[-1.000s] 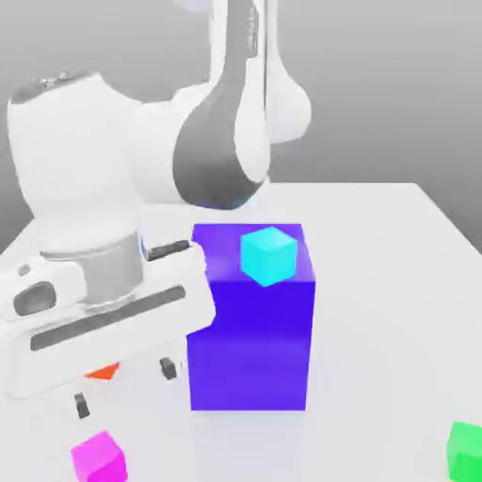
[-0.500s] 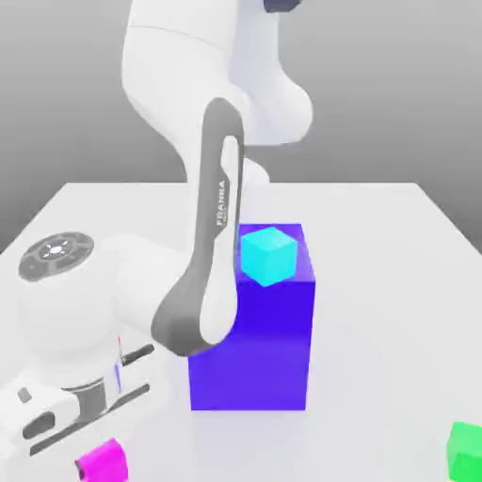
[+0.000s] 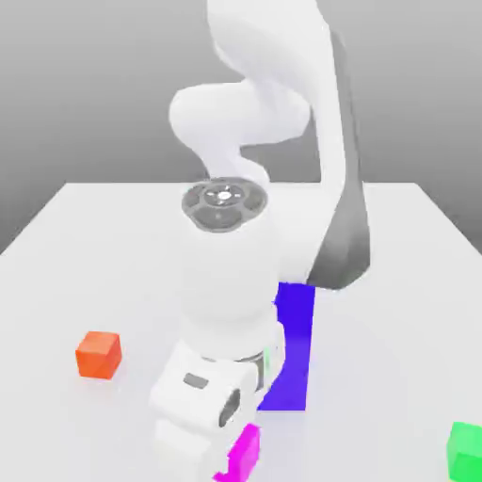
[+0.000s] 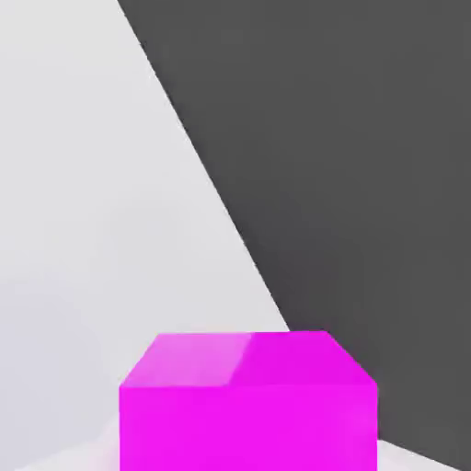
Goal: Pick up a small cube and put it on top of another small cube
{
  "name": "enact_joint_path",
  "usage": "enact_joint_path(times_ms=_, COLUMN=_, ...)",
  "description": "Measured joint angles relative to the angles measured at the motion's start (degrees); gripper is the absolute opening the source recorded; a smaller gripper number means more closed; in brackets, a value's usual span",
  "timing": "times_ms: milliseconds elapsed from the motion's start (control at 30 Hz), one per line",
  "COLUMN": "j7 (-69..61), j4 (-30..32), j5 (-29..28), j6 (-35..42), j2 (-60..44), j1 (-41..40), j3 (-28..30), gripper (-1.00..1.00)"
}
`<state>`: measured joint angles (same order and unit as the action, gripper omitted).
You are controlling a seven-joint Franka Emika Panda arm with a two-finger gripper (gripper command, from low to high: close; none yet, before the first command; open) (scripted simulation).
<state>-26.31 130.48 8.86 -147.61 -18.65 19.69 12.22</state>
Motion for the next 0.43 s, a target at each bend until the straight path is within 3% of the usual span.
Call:
enact_joint_path(times_ms=200, j7=0.85, j4=-1.74, j5=-5.05, j6=2.27, j2=1.4, j1=9.53, j3=-6.48, gripper=-1.0)
enact_joint_path(times_ms=300, j7=0.76, j4=-3.84, j5=-6.74, j6=-1.0, j2=-3.53, j1=13.32, j3=-9.43, gripper=-1.0)
enact_joint_path(times_ms=333, j7=0.68, j4=-4.15, j5=-6.81, j6=-2.59, j2=-5.39, j1=13.65, j3=-9.77, gripper=1.0)
enact_joint_path(times_ms=433, j7=0.68, j4=-4.15, j5=-6.8, j6=-2.58, j2=-5.39, j1=13.65, j3=-9.77, gripper=1.0)
